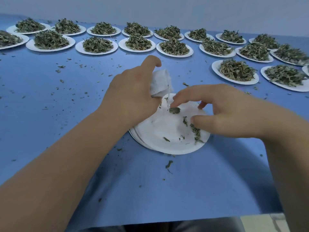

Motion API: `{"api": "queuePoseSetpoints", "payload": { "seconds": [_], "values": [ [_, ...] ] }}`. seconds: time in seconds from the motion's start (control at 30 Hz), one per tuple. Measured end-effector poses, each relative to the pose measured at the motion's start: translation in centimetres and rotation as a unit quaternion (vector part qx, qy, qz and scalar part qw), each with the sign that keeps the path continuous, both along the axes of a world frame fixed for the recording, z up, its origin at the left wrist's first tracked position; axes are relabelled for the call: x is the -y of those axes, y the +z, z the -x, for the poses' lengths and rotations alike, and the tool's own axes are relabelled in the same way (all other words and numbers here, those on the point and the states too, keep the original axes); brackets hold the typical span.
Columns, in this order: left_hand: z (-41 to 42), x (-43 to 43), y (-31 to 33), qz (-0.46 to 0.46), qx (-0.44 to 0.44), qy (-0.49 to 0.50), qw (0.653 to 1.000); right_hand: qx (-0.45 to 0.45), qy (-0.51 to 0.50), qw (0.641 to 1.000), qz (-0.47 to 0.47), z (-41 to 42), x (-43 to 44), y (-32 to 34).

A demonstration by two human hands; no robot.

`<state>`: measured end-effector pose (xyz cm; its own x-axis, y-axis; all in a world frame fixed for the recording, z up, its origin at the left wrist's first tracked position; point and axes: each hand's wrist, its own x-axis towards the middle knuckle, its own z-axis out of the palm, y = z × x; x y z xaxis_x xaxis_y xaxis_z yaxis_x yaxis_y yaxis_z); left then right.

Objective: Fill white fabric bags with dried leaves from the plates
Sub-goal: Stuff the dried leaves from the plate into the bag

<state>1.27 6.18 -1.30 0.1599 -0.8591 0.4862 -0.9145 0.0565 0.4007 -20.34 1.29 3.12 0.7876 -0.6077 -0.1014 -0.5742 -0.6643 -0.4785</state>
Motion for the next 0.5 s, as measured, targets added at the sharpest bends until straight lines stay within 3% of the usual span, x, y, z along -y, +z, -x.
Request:
{"api": "queuePoseSetpoints", "payload": {
  "seconds": [0.17,0.37,0.5],
  "values": [
    [-0.1,0.1,-0.3,-0.007,0.054,0.006,0.999,-0.089,0.043,0.995,0.01,-0.1,-0.4,0.2],
    [-0.1,0.3,-0.5,-0.006,0.062,0.001,0.998,-0.078,0.041,0.996,0.034,0.2,-0.4,0.9],
    [-0.3,0.5,-0.9,0.007,0.066,0.002,0.998,-0.085,0.038,0.996,-0.005,0.7,-0.9,1.4]
  ]
}}
